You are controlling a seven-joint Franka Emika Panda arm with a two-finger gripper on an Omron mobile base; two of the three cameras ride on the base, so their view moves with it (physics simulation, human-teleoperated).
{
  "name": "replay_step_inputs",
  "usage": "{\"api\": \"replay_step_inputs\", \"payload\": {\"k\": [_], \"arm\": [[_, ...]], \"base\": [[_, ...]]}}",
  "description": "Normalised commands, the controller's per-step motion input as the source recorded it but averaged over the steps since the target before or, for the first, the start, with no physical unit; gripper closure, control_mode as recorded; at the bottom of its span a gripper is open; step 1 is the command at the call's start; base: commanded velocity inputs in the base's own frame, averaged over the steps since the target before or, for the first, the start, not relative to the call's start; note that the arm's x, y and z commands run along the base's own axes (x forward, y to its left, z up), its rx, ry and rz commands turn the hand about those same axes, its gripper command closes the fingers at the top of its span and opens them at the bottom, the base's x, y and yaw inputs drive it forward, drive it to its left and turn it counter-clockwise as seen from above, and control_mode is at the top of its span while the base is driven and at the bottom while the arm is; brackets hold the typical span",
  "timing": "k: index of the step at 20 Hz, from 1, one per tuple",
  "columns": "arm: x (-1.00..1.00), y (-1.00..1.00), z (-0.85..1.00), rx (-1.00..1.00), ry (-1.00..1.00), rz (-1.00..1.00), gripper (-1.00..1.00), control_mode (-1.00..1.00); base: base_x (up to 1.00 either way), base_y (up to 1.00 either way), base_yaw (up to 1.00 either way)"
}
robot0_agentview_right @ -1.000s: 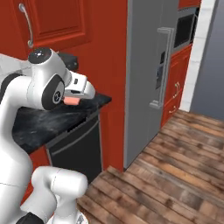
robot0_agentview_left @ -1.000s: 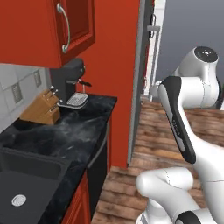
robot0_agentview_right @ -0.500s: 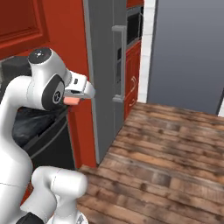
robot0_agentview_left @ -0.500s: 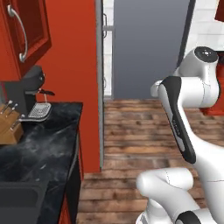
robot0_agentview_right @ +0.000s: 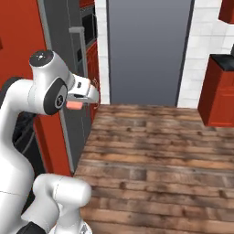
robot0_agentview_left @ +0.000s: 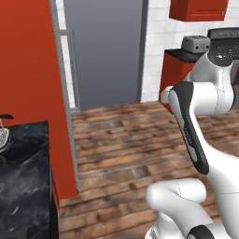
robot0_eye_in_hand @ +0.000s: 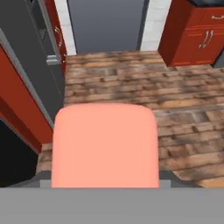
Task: Pick up the bar soap and bar soap from the sink, and place them back in the cabinet, and close the cabinet door.
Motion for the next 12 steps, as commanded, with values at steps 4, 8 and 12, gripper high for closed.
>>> {"api": "replay_step_inputs", "payload": {"k": [4, 8, 12], "arm": [[0.00, 0.00, 0.00, 0.00, 0.00, 0.00, 1.00, 1.00], [0.00, 0.00, 0.00, 0.00, 0.00, 0.00, 1.00, 1.00], [0.00, 0.00, 0.00, 0.00, 0.00, 0.00, 1.00, 1.00]], "base": [[0.00, -0.14, -0.48], [0.00, -0.14, -0.49], [0.00, -0.20, -0.49]]}}
